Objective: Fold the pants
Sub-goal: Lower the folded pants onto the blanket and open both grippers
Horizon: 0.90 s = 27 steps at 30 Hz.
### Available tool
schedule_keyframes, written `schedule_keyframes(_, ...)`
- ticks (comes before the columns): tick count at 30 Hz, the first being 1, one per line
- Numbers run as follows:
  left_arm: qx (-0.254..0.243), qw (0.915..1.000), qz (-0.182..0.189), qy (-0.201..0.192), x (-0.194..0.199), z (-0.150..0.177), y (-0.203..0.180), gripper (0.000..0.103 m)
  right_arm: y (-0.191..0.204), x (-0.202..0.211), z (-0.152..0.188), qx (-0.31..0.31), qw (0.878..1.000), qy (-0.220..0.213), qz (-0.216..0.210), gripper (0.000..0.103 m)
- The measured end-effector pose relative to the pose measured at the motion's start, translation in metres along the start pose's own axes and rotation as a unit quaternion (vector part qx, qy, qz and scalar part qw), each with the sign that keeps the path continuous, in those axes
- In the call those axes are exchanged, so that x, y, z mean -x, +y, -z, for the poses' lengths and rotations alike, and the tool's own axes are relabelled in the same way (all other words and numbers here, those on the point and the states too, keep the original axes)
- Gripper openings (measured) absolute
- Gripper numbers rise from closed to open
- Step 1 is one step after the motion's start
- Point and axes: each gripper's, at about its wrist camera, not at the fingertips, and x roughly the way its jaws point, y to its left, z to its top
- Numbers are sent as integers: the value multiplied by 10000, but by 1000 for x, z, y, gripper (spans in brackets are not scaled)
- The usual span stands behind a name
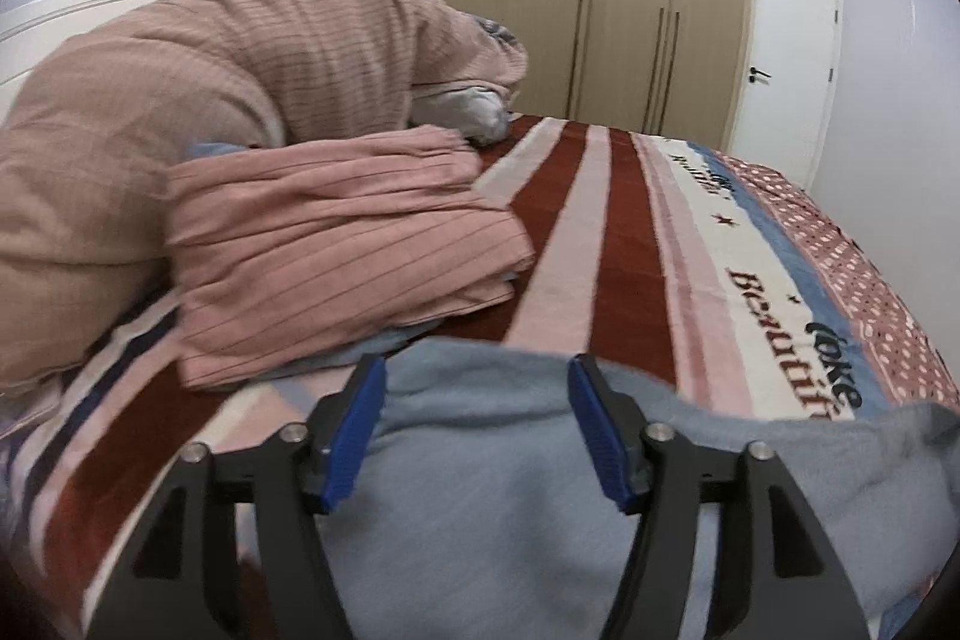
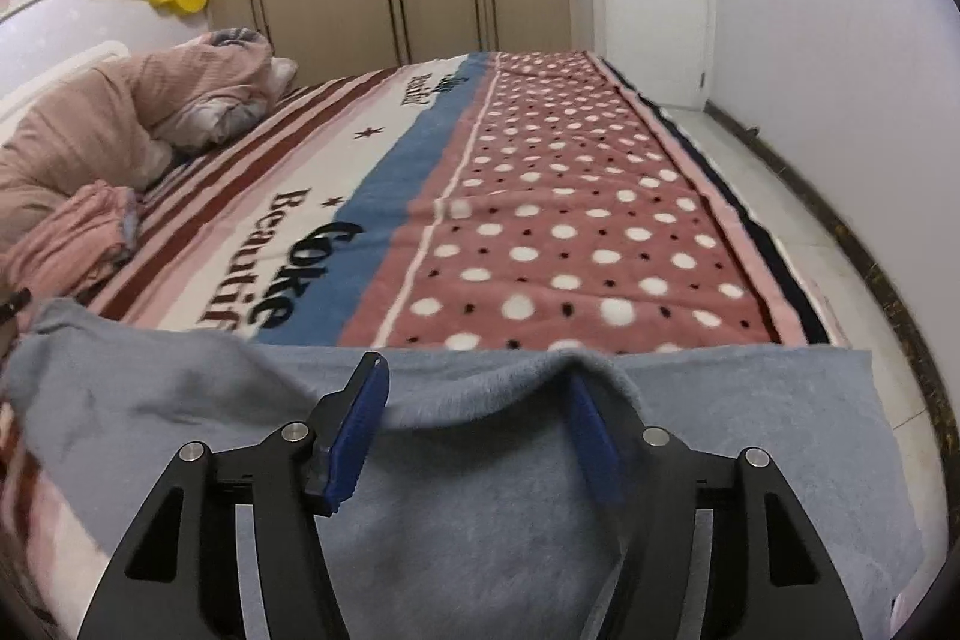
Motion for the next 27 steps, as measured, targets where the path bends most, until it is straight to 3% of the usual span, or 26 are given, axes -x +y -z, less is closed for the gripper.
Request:
schedule_keyframes(3,31,9999,-119,51,21,13,18,65,3,20,1,30,9999,-87,-84,75)
schedule_keyframes(8,-58,9998,142,95,56,35,20,67,4,55,21,158,9999,-16,11,75)
schedule_keyframes(15,-294,9944,989,229,77,55,-31,71,-8,70,88,445,9969,476,449,75)
schedule_keyframes(20,-526,9900,1257,365,79,60,-70,71,-20,63,121,704,9914,815,747,75)
schedule_keyframes(22,-532,9891,1318,390,79,60,-80,71,-27,63,127,883,9880,698,1062,74)
schedule_keyframes(23,-563,9890,1310,397,80,59,-85,71,-32,64,127,899,9860,627,1257,71)
schedule_keyframes(25,-633,9890,1279,381,81,58,-93,71,-41,68,125,838,9855,505,1387,47)
schedule_keyframes(26,-669,9890,1269,368,82,57,-98,71,-45,70,122,850,9846,462,1453,24)
schedule_keyframes(27,-690,9888,1271,365,83,56,-100,71,-48,72,119,896,9837,425,1500,11)
